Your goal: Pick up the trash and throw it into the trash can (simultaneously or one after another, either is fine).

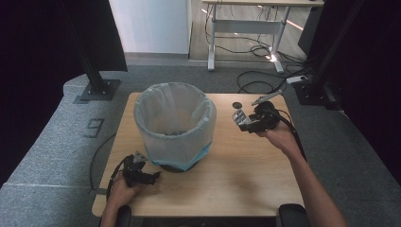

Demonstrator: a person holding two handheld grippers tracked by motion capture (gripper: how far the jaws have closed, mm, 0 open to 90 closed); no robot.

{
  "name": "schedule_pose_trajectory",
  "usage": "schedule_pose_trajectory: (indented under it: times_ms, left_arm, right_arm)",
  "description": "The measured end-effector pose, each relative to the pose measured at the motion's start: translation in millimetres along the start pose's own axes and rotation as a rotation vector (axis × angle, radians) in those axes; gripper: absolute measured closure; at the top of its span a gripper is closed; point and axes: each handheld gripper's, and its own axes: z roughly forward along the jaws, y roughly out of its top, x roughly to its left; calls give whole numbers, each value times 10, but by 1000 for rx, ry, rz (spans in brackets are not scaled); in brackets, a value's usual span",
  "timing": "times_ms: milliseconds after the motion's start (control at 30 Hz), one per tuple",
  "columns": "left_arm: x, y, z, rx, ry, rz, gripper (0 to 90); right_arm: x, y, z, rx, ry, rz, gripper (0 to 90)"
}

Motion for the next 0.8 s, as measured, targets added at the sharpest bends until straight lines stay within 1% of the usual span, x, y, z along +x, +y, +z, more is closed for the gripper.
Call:
schedule_pose_trajectory:
  times_ms: [33,167,300,500,533,733,800]
  left_arm:
    - [0,0,0,0,0,0,0]
    - [0,0,0,0,1,0,0]
    - [0,0,0,0,0,0,0]
    - [0,0,0,0,0,0,0]
    - [0,0,0,0,0,0,0]
    - [0,0,0,0,0,0,0]
    - [0,0,0,0,0,0,0]
  right_arm:
    - [7,31,-26,-6,9,4,332]
    - [19,72,-52,-1,1,-9,332]
    - [39,136,-95,-8,11,-9,332]
    - [68,237,-163,-19,18,-23,332]
    - [78,270,-187,-19,18,-32,332]
    - [102,342,-236,-23,27,-36,332]
    - [107,368,-247,-25,26,-45,332]
